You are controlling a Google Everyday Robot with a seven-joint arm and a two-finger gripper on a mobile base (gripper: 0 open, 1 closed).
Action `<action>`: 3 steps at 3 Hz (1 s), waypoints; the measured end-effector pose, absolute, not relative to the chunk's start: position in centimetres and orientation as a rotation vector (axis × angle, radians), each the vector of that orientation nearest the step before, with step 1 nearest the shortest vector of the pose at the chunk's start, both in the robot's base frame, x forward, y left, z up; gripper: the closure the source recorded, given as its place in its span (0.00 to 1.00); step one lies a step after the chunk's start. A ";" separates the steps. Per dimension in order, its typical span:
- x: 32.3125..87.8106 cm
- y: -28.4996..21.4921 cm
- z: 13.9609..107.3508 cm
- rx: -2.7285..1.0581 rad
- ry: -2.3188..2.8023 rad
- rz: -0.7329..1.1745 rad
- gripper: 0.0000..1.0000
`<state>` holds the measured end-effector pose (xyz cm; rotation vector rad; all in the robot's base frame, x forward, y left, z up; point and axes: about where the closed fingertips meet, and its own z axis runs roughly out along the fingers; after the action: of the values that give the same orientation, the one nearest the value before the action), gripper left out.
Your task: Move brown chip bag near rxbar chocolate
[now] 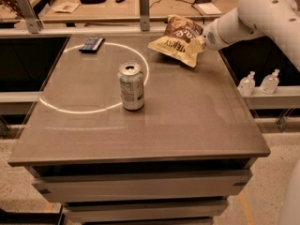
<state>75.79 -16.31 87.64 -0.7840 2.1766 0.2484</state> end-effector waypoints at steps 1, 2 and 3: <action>75.3 -16.0 89.0 -0.783 2.142 0.258 0.88; 74.7 -15.3 91.0 -0.793 2.089 0.269 1.00; 74.4 -14.2 93.0 -0.806 2.036 0.285 1.00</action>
Offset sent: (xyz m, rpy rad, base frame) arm -0.0193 0.0134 0.0645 0.0602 -0.1350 0.0485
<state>74.42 -14.19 93.05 -0.8062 2.0361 0.2855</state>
